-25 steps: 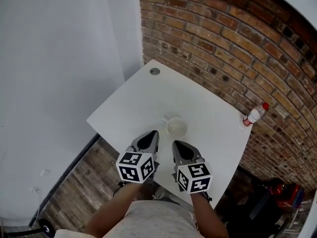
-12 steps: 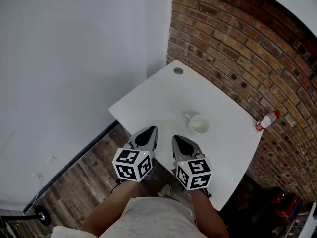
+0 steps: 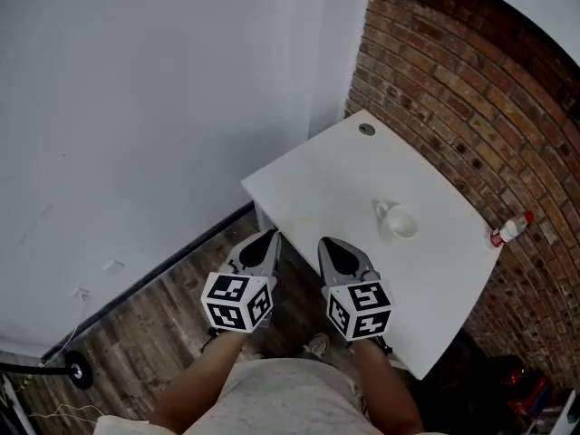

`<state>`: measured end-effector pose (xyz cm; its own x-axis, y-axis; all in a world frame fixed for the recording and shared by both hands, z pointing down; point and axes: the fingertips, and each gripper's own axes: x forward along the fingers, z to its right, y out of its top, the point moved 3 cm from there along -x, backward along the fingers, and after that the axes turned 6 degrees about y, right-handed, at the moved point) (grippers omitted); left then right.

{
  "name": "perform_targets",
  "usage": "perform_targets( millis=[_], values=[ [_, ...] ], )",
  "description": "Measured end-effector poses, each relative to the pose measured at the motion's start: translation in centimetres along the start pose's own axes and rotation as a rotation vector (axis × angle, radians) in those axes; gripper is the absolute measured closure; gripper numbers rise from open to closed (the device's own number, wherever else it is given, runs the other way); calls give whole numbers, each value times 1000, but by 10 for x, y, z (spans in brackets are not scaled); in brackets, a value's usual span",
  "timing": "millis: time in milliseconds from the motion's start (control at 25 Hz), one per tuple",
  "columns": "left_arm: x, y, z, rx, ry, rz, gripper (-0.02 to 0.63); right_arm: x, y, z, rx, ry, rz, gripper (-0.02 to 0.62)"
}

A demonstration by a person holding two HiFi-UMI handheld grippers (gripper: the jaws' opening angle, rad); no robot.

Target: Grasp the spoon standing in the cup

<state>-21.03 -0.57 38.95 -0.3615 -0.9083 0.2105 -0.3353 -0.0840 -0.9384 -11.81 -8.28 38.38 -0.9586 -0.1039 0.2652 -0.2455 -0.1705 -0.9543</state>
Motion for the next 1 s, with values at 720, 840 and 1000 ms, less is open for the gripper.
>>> perform_targets(
  millis=[720, 840, 1000],
  values=[
    [-63, -15, -36, 32, 20, -4, 601, 0, -17, -73, -19, 12, -16, 589],
    [-66, -16, -35, 34, 10, -5, 601, -2, -19, -77, -19, 6, -16, 589],
    [-67, -16, -34, 35, 1, -7, 601, -3, -19, -80, -24, 5, -19, 589]
  ],
)
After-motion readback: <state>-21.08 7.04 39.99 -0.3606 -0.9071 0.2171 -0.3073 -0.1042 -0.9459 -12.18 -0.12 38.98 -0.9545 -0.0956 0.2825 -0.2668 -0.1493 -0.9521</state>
